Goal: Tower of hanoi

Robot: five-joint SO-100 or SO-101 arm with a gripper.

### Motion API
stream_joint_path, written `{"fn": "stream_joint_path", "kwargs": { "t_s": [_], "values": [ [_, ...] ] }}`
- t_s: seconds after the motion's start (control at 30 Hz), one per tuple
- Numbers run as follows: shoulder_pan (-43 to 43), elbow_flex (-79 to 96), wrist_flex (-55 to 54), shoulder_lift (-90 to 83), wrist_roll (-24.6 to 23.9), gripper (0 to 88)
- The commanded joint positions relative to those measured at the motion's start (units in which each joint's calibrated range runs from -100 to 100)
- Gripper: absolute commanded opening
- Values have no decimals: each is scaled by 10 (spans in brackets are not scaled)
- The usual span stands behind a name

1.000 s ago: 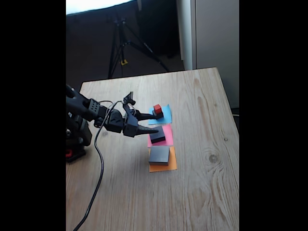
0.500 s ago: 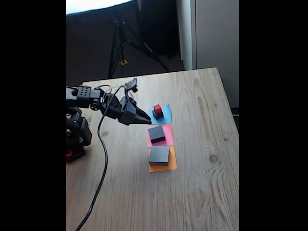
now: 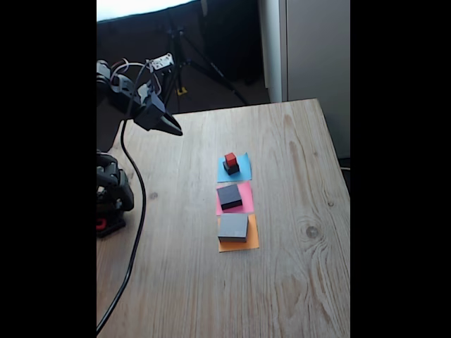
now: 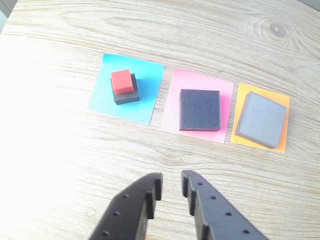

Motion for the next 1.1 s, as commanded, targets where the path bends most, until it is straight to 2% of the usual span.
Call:
{"fn": "stream_joint_path", "kwargs": {
  "t_s": [0.0,0.3,0.43,0.6,0.87,1.07],
  "values": [
    [-27,-75,46,0,-28,5],
    [-48,-51,46,7,-31,16],
    [-55,5,30,5,-33,68],
    [-33,127,-49,-23,-11,95],
    [3,291,-205,-50,-18,148],
    [4,324,-254,-17,17,275]
  ]
}}
